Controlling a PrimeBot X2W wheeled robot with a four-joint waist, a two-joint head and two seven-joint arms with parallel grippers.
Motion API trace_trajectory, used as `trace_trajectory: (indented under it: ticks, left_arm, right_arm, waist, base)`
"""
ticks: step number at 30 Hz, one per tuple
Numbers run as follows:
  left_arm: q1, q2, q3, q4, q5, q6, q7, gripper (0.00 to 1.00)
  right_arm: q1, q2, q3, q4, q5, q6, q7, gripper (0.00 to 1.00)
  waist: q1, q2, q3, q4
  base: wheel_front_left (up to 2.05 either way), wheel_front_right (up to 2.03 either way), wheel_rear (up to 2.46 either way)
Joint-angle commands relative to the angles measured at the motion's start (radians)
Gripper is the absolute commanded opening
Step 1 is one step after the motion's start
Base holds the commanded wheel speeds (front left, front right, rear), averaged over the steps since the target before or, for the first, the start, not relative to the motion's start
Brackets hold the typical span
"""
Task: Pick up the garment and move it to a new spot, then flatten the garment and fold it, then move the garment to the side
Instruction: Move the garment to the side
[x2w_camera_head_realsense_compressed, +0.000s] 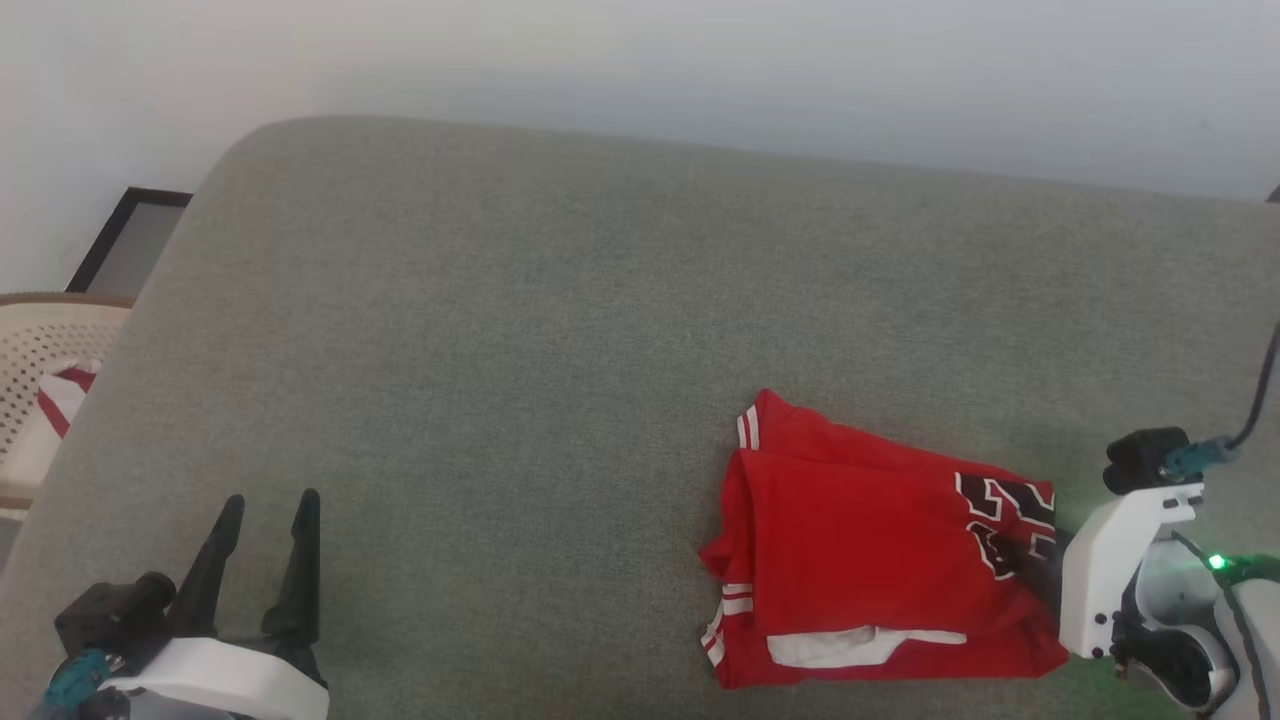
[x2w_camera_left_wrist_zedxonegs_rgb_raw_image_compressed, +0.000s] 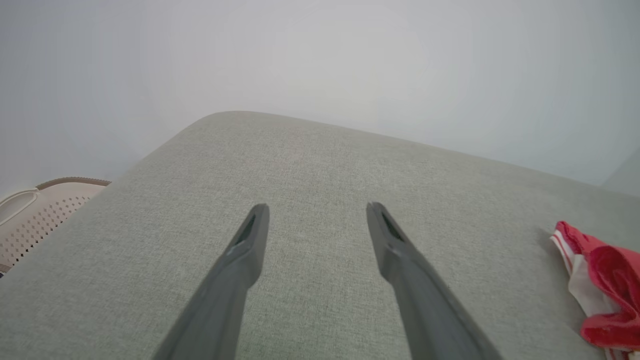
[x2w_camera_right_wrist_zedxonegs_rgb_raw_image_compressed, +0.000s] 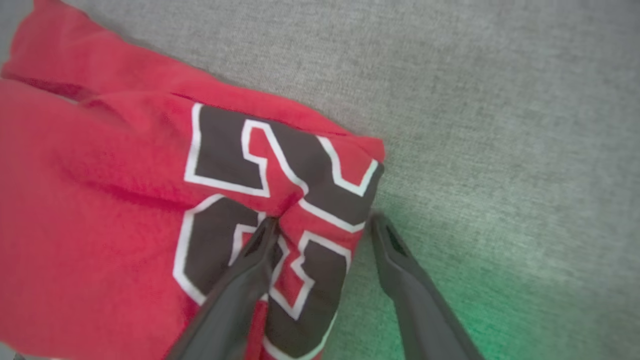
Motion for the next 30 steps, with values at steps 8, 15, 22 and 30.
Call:
trace_trajectory:
  ticks: [8,15,22,30]
  left_arm:
    - [-0.032,-0.001,0.0,0.023,-0.005,-0.009,-0.013,1.0]
    - [-0.074,0.011,-0.008,0.022,0.006,-0.013,-0.017,1.0]
    - [-0.16,0.021,-0.053,0.031,0.022,-0.017,-0.016,1.0]
    - [-0.281,0.028,-0.135,0.059,0.036,-0.019,-0.017,1.0]
  right_arm:
    - [-0.021,-0.006,-0.005,0.015,-0.048,-0.003,0.033,0.0]
    - [-0.099,-0.044,-0.035,-0.005,-0.12,-0.002,0.006,0.0]
    - [-0.205,-0.104,-0.042,0.01,-0.168,-0.001,-0.017,0.0]
    - [-0.33,-0.167,-0.037,0.06,-0.201,-0.001,-0.071,0.0]
  waist:
    - [0.0,0.0,0.023,-0.023]
    - [0.0,0.0,0.059,-0.126]
    - [0.0,0.0,0.11,-0.235]
    - [0.0,0.0,0.164,-0.332]
  base:
    - [0.0,0.0,0.0]
    - [0.0,0.0,0.0]
    - [0.0,0.0,0.0]
    - [0.0,0.0,0.0]
